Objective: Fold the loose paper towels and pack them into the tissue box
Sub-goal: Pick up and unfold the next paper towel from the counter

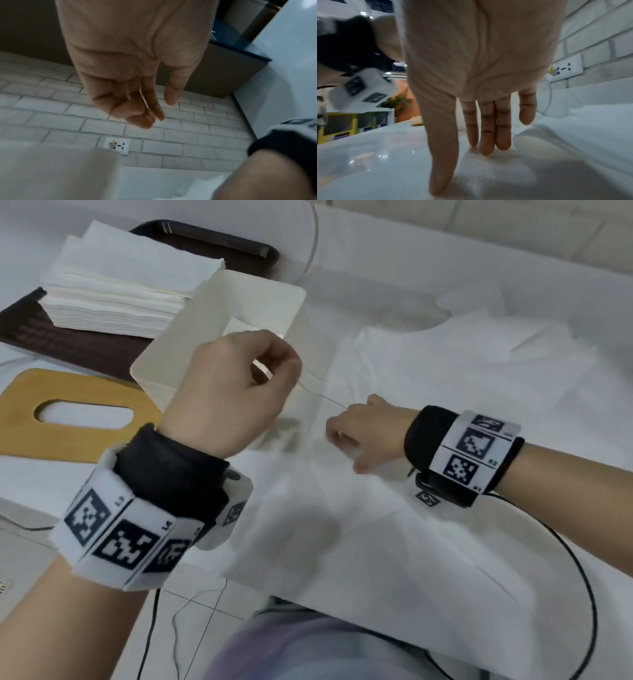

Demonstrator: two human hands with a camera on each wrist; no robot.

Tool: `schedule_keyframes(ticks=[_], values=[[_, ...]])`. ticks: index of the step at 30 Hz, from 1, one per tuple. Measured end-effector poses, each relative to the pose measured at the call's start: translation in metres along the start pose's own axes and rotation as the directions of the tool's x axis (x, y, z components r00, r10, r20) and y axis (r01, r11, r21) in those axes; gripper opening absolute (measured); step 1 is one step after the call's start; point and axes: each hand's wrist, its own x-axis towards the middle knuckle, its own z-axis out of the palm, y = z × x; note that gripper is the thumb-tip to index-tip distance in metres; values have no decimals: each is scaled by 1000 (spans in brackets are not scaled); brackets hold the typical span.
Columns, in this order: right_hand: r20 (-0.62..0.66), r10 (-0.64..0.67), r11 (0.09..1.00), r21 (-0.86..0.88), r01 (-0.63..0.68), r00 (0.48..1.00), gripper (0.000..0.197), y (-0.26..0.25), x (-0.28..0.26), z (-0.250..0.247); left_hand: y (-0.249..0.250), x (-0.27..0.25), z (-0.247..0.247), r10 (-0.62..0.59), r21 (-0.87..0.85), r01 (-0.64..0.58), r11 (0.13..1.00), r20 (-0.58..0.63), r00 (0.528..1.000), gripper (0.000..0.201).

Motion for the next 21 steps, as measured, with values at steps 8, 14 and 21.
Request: schedule_keyframes(ticks=[8, 14, 21], values=[[-213, -3, 968, 246, 56, 977, 14, 20, -21, -8, -16, -11, 40, -204, 93, 182, 979, 352, 914, 46], [-622, 239, 543, 722, 428, 746, 22, 49, -54, -37, -3, 1, 55, -148, -307, 262, 915, 347, 926, 60], [-692, 473, 508, 720, 473, 546, 14, 62, -95, -46, 33, 23, 65, -51, -554, 85, 828, 76, 996, 16]])
